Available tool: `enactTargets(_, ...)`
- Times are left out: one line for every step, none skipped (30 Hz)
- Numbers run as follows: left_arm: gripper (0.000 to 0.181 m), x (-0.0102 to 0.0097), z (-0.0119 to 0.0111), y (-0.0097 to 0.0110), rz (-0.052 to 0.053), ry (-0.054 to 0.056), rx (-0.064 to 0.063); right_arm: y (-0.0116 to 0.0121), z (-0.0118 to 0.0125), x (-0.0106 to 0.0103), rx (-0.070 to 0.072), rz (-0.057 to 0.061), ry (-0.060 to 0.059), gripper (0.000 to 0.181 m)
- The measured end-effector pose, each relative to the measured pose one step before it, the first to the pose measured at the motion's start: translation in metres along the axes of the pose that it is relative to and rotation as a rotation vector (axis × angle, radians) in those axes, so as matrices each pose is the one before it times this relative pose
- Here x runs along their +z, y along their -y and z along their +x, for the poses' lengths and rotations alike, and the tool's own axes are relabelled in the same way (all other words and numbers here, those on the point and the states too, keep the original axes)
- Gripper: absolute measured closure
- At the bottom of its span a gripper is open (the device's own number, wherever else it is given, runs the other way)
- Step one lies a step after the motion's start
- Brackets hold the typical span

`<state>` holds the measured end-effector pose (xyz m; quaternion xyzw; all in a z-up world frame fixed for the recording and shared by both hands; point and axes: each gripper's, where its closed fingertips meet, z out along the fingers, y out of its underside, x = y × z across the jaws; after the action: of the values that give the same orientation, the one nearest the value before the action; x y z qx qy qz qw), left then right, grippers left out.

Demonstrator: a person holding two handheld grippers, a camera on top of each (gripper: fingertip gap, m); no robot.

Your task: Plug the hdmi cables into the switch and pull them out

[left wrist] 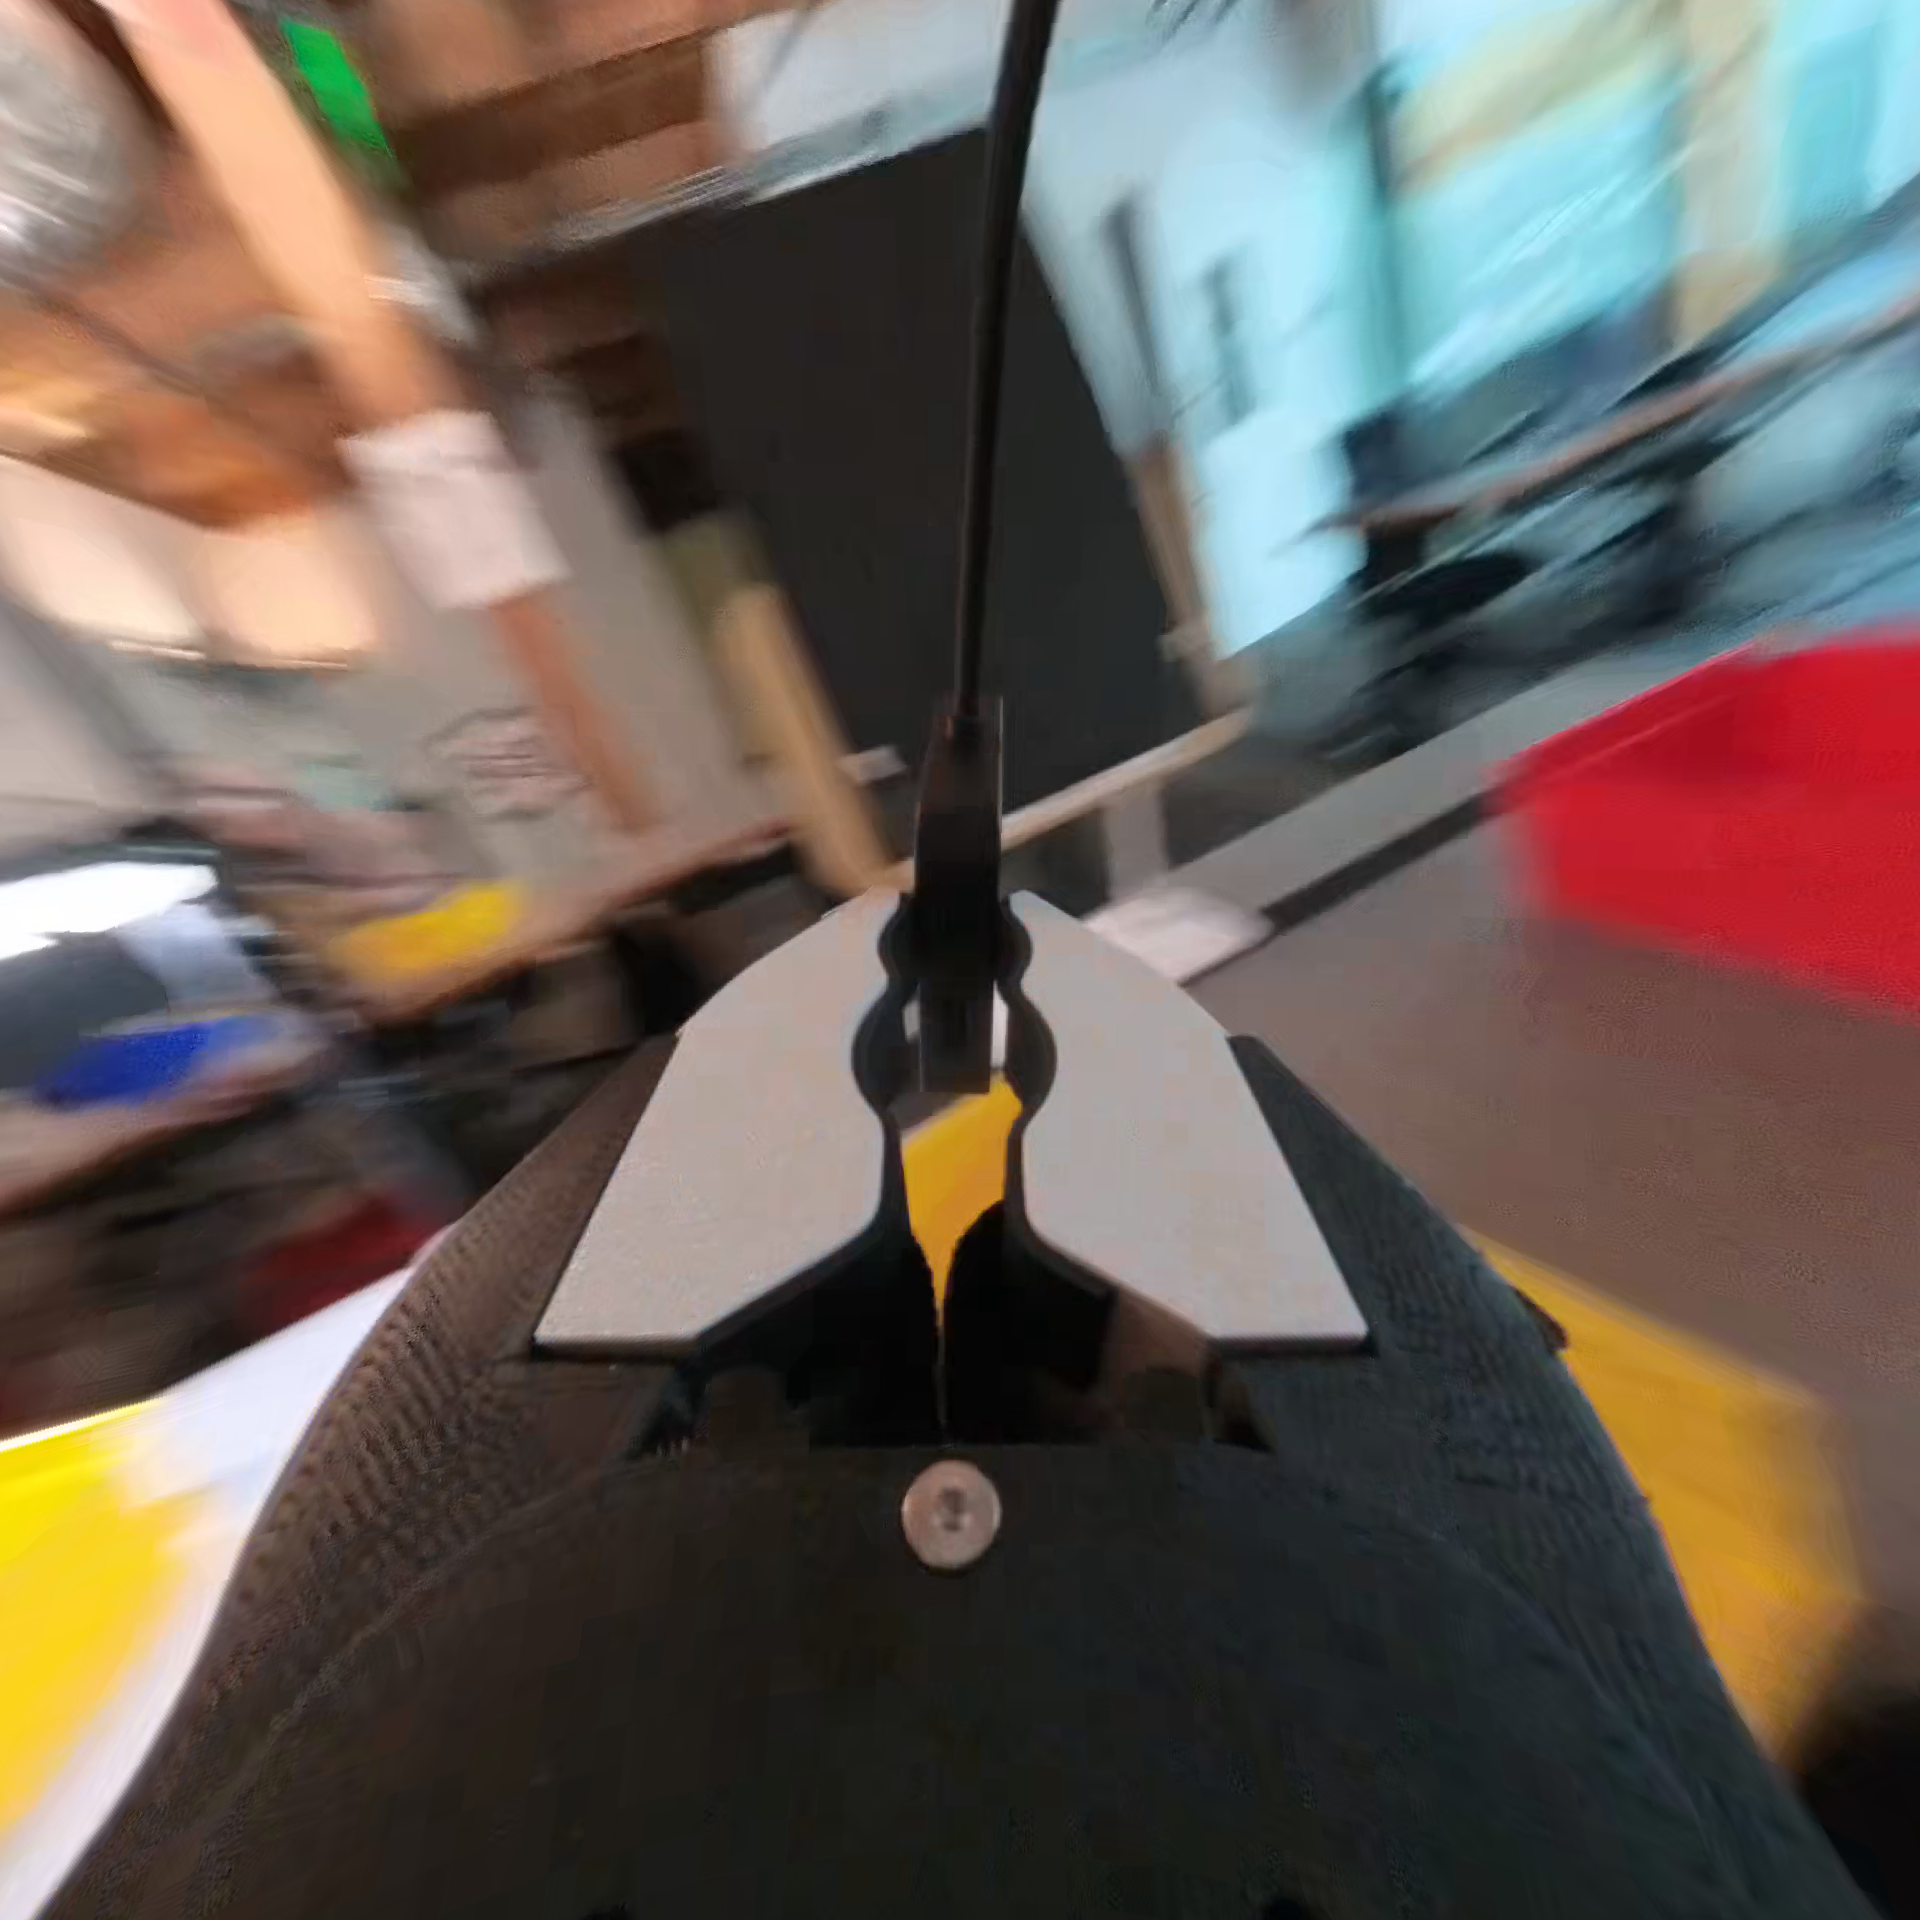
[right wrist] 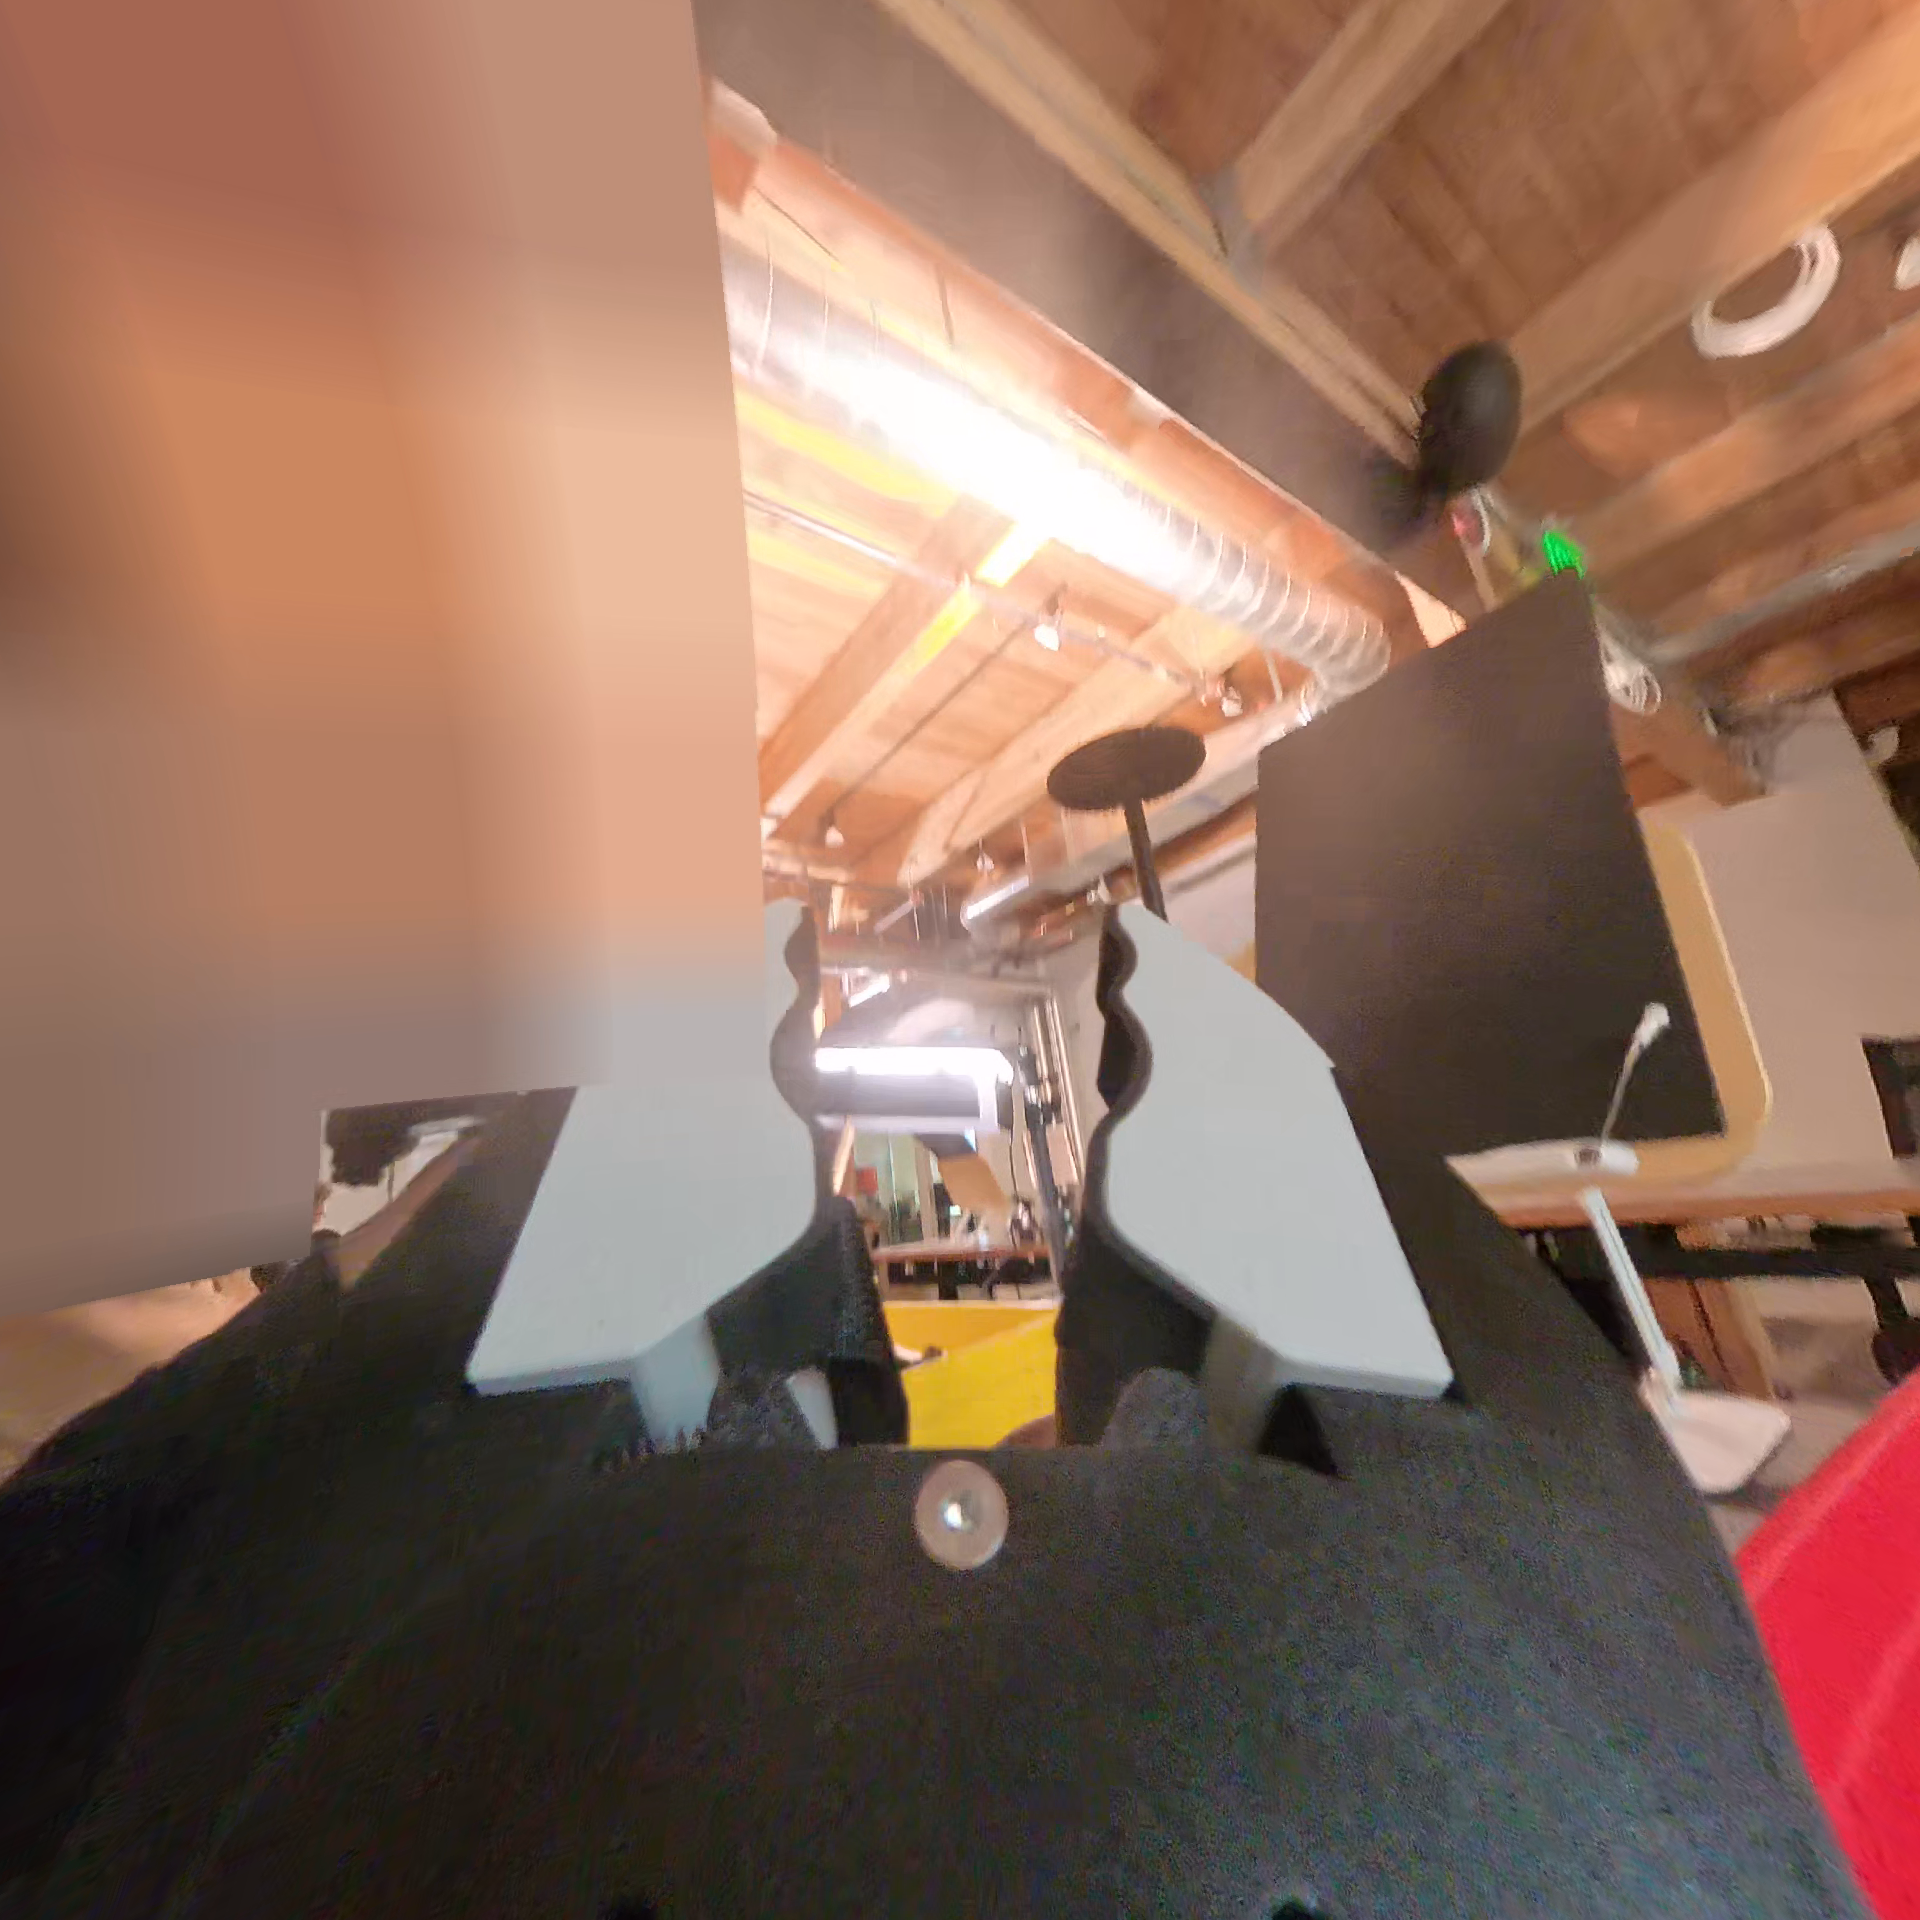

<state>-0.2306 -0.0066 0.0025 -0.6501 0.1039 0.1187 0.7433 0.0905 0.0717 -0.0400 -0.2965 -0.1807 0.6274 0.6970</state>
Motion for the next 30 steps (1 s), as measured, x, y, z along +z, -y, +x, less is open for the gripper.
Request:
enactTargets(0.168, -0.00211, 0.03257, 0.00493, 0.0627, -0.1406, -0.1430, -0.00598, 0.00029, 0.00160, 0.0236, -0.0376, -0.0044, 0.126)
enactTargets(0.168, 0.00024, 0.03003, 0.00067, 0.0532, -0.1202, -0.1246, -0.00690, -0.00522, 0.00155, 0.0187, -0.0481, 0.0362, 0.126)
enactTargets(0.168, 0.00194, 0.02676, -0.00260, 0.0501, -0.1012, -0.1086, -0.00736, -0.00520, 0.00139, 0.0175, -0.0465, 0.0357, 0.127)
enactTargets(0.168, 0.00293, 0.02397, -0.00556, 0.0420, -0.0914, -0.0919, -0.00770, -0.00340, 0.00155, 0.0171, -0.0414, 0.0225, 0.126)
enactTargets(0.168, 0.00330, 0.01999, -0.00672, 0.0389, -0.0767, -0.0786, -0.00722, -0.00334, 0.00192, 0.0204, -0.0354, 0.0232, 0.126)
enactTargets(0.168, 0.00318, 0.01584, -0.00717, 0.0405, -0.0621, -0.0710, -0.00622, -0.00387, 0.00212, 0.0314, -0.0284, 0.0281, 0.125)
enactTargets(0.168, 0.00251, 0.01293, -0.00749, 0.0361, -0.0588, -0.0637, -0.00513, -0.00448, 0.00207, 0.0440, -0.0209, 0.0370, 0.123)
enactTargets(0.168, 0.00179, 0.01009, -0.00770, 0.0310, -0.0523, -0.0557, -0.00402, -0.00491, 0.00188, 0.0562, -0.0151, 0.0434, 0.123)
enactTargets(0.168, 0.00092, 0.00707, -0.00775, 0.0251, -0.0422, -0.0412, -0.00339, -0.00455, 0.00164, 0.0665, -0.0117, 0.0459, 0.121)
enactTargets(0.168, 0.00051, 0.00512, -0.00724, 0.0196, -0.0385, -0.0247, -0.00308, -0.00360, 0.00137, 0.0716, -0.0102, 0.0441, 0.122)
enactTargets(0.168, 0.00127, 0.00315, -0.00549, 0.0165, -0.0381, -0.0181, -0.00351, -0.00152, 0.00127, 0.0697, -0.0122, 0.0322, 0.122)
enactTargets(0.168, 0.00264, 0.00324, -0.00391, 0.0111, -0.0522, -0.0154, -0.00426, -0.00068, 0.00161, 0.0602, -0.0168, 0.0230, 0.120)
enactTargets(0.167, 0.00267, 0.00454, -0.00374, 0.0041, -0.0623, -0.0186, -0.00548, -0.00217, 0.00220, 0.0431, -0.0260, 0.0254, 0.119)
enactTargets(0.168, 0.00237, 0.00342, -0.00327, 0.0076, -0.0461, -0.0127, -0.00717, -0.00423, 0.00258, 0.0192, -0.0349, 0.0281, 0.118)
enactTargets(0.168, 0.00209, 0.00150, -0.00348, 0.0109, -0.0255, 0.0106, -0.00804, -0.00372, 0.00298, -0.0051, -0.0356, 0.0174, 0.118)
enactTargets(0.168, 0.00188, 0.00010, -0.00425, 0.0078, -0.0110, 0.0268, -0.00732, -0.00331, 0.00351, -0.0272, -0.0279, 0.0072, 0.115)
enactTargets(0.168, 0.00158, -0.00138, -0.00434, 0.0083, 0.0019, 0.0291, -0.00566, -0.00449, 0.00336, -0.0478, -0.0170, 0.0064, 0.114)
enactTargets(0.168, 0.00110, -0.00263, -0.00354, 0.0170, 0.0150, 0.0279, -0.00329, -0.00489, 0.00262, -0.0622, -0.0057, 0.0031, 0.114)
enactTargets(0.168, 0.00050, -0.00338, -0.00233, 0.0249, 0.0235, 0.0264, -0.00033, -0.00363, 0.00113, -0.0715, 0.0110, -0.0081, 0.116)
enactTargets(0.168, 0.00014, -0.00298, -0.00222, 0.0233, 0.0192, 0.0218, 0.00210, -0.00147, -0.00029, -0.0773, 0.0283, -0.0192, 0.119)
enactTargets(0.168, 0.00030, -0.00172, -0.00253, 0.0150, 0.0062, 0.0102, 0.00283, 0.00055, -0.00123, -0.0777, 0.0318, -0.0255, 0.124)
enactTargets(0.168, 0.00074, -0.00079, -0.00281, 0.0058, -0.0040, -0.0097, 0.00192, 0.00107, -0.00177, -0.0690, 0.0170, -0.0207, 0.128)
enactTargets(0.169, 0.00149, -0.00004, -0.00292, -0.0025, -0.0110, -0.0270, 0.00093, 0.00199, -0.00171, -0.0473, 0.0027, -0.0208, 0.129)
enactTargets(0.168, 0.00220, 0.00113, -0.00360, -0.0116, -0.0199, -0.0300, 0.00057, 0.00191, -0.00124, -0.0209, 0.0016, -0.0154, 0.129)
enactTargets(0.168, 0.00253, 0.00180, -0.00427, -0.0178, -0.0212, -0.0209, 0.00007, -0.00005, -0.00085, 0.0043, 0.0034, 0.0002, 0.129)
enactTargets(0.168, 0.00271, 0.00151, -0.00449, -0.0202, -0.0138, -0.0068, -0.00057, -0.00109, -0.00046, 0.0238, -0.0007, 0.0074, 0.129)
enactTargets(0.168, 0.00273, 0.00126, -0.00463, -0.0230, -0.0071, 0.0059, -0.00044, -0.00243, -0.00026, 0.0281, -0.0016, 0.0143, 0.130)
enactTargets(0.168, 0.00288, 0.00129, -0.00508, -0.0290, -0.0038, 0.0139, 0.00028, -0.00441, -0.00051, 0.0172, 0.0011, 0.0266, 0.139)
enactTargets(0.168, 0.00276, 0.00135, -0.00539, -0.0354, -0.0027, 0.0193, 0.00114, -0.00487, -0.00087, -0.0020, 0.0034, 0.0284, 0.158)
enactTargets(0.168, 0.00260, 0.00223, -0.00417, -0.0297, -0.0066, 0.0205, 0.00226, -0.00145, -0.00126, -0.0164, 0.0053, 0.0034, 0.166)
